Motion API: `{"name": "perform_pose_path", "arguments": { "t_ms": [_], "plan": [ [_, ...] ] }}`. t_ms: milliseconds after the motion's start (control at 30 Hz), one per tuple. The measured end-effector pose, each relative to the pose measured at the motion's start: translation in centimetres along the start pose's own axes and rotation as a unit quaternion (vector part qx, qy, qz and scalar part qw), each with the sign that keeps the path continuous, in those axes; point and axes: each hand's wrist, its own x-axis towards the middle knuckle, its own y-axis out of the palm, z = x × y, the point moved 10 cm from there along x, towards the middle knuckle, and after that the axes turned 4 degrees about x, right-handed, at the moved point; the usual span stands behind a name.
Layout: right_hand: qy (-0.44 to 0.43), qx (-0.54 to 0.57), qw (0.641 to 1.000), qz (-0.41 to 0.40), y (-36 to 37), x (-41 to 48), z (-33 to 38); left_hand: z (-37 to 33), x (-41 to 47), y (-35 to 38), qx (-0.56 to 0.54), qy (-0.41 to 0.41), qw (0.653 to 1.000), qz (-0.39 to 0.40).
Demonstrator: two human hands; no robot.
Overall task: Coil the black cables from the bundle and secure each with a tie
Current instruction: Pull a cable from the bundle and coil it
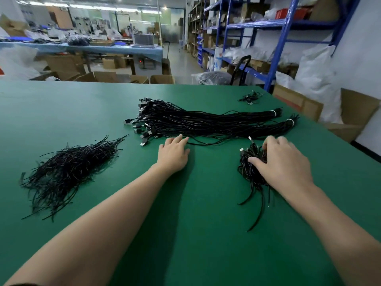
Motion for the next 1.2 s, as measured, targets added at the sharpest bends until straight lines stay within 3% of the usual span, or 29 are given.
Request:
{"name": "perform_pose_path", "arguments": {
  "t_ms": [100,200,300,567,767,933,1067,1200],
  "plan": [
    [-0.107,-0.019,0.994,-0.010,-0.1,-0.4,3.8,0.9,0.9,-0.4,0.035,0.003,0.999,-0.022],
    [-0.195,-0.035,0.978,0.061,2.6,-1.3,7.2,1.0,1.4,-0.9,0.035,0.010,0.998,-0.042],
    [-0.179,-0.083,0.972,0.127,4.9,-1.1,6.9,0.9,1.3,-1.8,0.038,0.027,0.997,-0.068],
    [-0.085,-0.109,0.980,0.146,6.1,-0.8,4.3,-0.1,-1.0,-5.7,0.007,0.107,0.975,-0.197],
    [-0.085,-0.079,0.983,0.141,6.0,-1.2,4.6,-2.1,-2.7,-7.5,-0.087,0.150,0.970,-0.168],
    [-0.105,-0.062,0.986,0.110,5.2,-1.0,5.3,-3.8,-4.3,-8.8,0.037,0.180,0.961,-0.209],
    [-0.159,-0.054,0.973,0.157,6.7,-1.2,7.0,-4.1,-3.9,-8.9,0.143,0.170,0.956,-0.194],
    [-0.146,-0.105,0.965,0.190,7.9,-1.2,6.3,-0.7,-2.9,-10.0,0.086,0.093,0.979,-0.160]
  ]
}}
